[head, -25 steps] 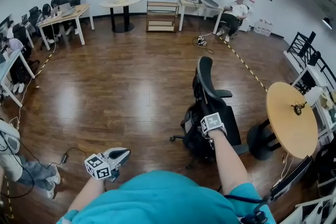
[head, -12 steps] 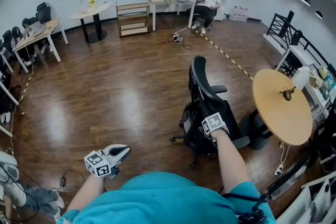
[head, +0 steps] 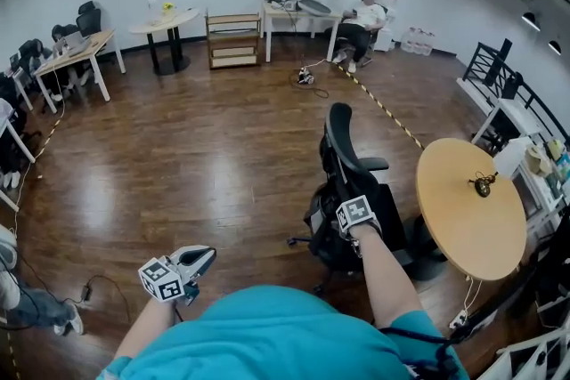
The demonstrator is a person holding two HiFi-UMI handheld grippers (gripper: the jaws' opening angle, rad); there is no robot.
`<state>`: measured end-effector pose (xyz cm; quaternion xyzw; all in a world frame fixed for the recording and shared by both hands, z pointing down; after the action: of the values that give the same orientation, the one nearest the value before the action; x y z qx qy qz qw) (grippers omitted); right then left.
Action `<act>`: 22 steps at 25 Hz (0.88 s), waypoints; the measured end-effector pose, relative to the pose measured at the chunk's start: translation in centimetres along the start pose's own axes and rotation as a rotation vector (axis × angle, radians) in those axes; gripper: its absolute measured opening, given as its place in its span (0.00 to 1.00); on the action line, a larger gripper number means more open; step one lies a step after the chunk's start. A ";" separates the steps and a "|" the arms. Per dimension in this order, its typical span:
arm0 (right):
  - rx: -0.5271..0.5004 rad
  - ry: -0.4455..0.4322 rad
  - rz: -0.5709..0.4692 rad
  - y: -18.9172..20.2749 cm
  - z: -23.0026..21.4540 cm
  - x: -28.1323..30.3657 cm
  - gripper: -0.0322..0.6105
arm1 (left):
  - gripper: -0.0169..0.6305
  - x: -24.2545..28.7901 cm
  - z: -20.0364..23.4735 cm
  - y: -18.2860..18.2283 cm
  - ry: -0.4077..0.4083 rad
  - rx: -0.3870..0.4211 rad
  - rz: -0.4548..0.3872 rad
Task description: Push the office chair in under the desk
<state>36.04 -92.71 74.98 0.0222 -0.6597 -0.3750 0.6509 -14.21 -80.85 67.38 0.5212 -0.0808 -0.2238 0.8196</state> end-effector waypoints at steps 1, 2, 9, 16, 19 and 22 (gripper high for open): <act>-0.003 -0.001 -0.004 0.8 -1.1 -0.1 0.51 | 0.03 0.9 -1.1 1.0 -0.006 0.000 0.004; -0.003 -0.003 -0.007 1.6 -2.3 -0.3 0.51 | 0.03 2.1 -2.2 2.0 -0.012 -0.003 0.007; 0.050 -0.040 0.083 6.0 -11.1 -3.7 0.51 | 0.03 9.1 -9.2 5.0 -0.080 -0.014 -0.037; 0.013 -0.017 -0.005 9.4 -20.4 -3.9 0.51 | 0.03 13.8 -13.8 7.5 -0.141 -0.015 -0.042; 0.015 -0.020 -0.009 11.1 -22.7 -4.1 0.51 | 0.03 14.8 -14.8 7.8 -0.151 -0.005 -0.044; 0.031 -0.032 -0.016 11.9 -23.5 -3.9 0.51 | 0.03 15.3 -15.4 8.2 -0.155 0.007 -0.037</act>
<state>62.67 -93.09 74.89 0.0317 -0.6756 -0.3702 0.6367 7.34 -72.22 66.29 0.5067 -0.1349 -0.2783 0.8048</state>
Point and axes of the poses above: the fingertips, and each gripper's own axes: x forward along the fingers, z to its left, y out of its underside, the point moved 9 cm from there along -x, backward along the fingers, and after that the axes turned 15 degrees about -x, right-handed, at the moved point
